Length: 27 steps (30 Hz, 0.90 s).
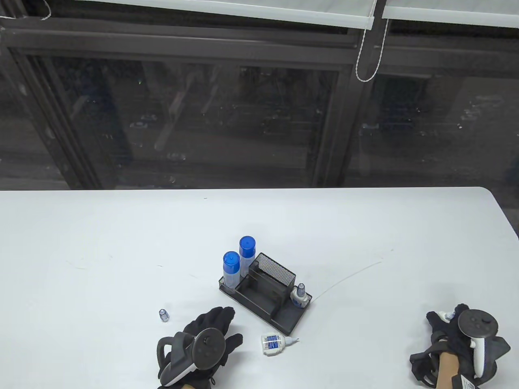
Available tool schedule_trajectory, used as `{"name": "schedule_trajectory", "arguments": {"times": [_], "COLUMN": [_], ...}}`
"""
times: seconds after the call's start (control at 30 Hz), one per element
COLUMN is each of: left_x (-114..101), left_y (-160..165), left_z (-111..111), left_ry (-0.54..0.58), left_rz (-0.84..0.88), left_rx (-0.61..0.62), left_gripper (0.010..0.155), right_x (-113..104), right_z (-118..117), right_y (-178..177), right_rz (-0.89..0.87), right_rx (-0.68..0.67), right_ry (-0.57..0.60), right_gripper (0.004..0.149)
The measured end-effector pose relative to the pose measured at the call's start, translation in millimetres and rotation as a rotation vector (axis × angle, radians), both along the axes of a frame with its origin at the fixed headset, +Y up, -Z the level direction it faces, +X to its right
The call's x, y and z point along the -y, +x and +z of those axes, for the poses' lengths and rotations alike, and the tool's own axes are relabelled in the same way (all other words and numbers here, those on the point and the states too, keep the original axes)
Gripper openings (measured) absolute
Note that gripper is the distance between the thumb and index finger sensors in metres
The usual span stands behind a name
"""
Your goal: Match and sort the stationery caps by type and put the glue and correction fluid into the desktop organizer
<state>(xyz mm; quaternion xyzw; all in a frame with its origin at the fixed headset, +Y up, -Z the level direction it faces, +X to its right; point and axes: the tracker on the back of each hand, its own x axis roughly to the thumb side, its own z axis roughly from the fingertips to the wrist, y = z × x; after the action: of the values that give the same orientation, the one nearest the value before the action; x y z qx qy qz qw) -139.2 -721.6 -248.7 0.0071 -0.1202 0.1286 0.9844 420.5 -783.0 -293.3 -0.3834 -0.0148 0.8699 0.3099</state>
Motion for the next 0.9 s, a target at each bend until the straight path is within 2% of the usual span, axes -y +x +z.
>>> {"name": "schedule_trajectory", "arguments": {"times": [0.13, 0.33, 0.4, 0.5, 0.57, 0.7, 0.8, 0.9], "left_x": [0, 1, 2, 2, 1, -1, -1, -2], "left_y": [0, 0, 1, 2, 3, 5, 6, 7], "left_z": [0, 0, 0, 0, 1, 3, 4, 6], "left_ry": [0.0, 0.005, 0.002, 0.003, 0.01, 0.028, 0.035, 0.04], "left_rz": [-0.004, -0.003, -0.003, -0.007, -0.011, -0.021, -0.028, -0.033], "left_rx": [0.002, 0.007, 0.008, 0.013, 0.017, 0.028, 0.034, 0.041], "left_gripper": [0.067, 0.067, 0.067, 0.067, 0.067, 0.067, 0.067, 0.067], "right_x": [2, -4, -12, -34, -51, -93, -116, -131], "right_z": [-1, 4, 5, 3, 2, 1, 4, 10], "right_y": [0, -3, -8, -25, -42, -97, -143, -189], "right_rz": [0.015, 0.015, -0.017, -0.029, -0.012, -0.018, -0.033, -0.084], "right_rx": [0.015, -0.001, -0.021, -0.116, -0.189, -0.37, -0.51, -0.654], "right_ry": [-0.016, 0.047, 0.103, 0.175, 0.216, 0.338, 0.392, 0.426], "right_gripper": [0.062, 0.06, 0.058, 0.057, 0.057, 0.057, 0.057, 0.058]}}
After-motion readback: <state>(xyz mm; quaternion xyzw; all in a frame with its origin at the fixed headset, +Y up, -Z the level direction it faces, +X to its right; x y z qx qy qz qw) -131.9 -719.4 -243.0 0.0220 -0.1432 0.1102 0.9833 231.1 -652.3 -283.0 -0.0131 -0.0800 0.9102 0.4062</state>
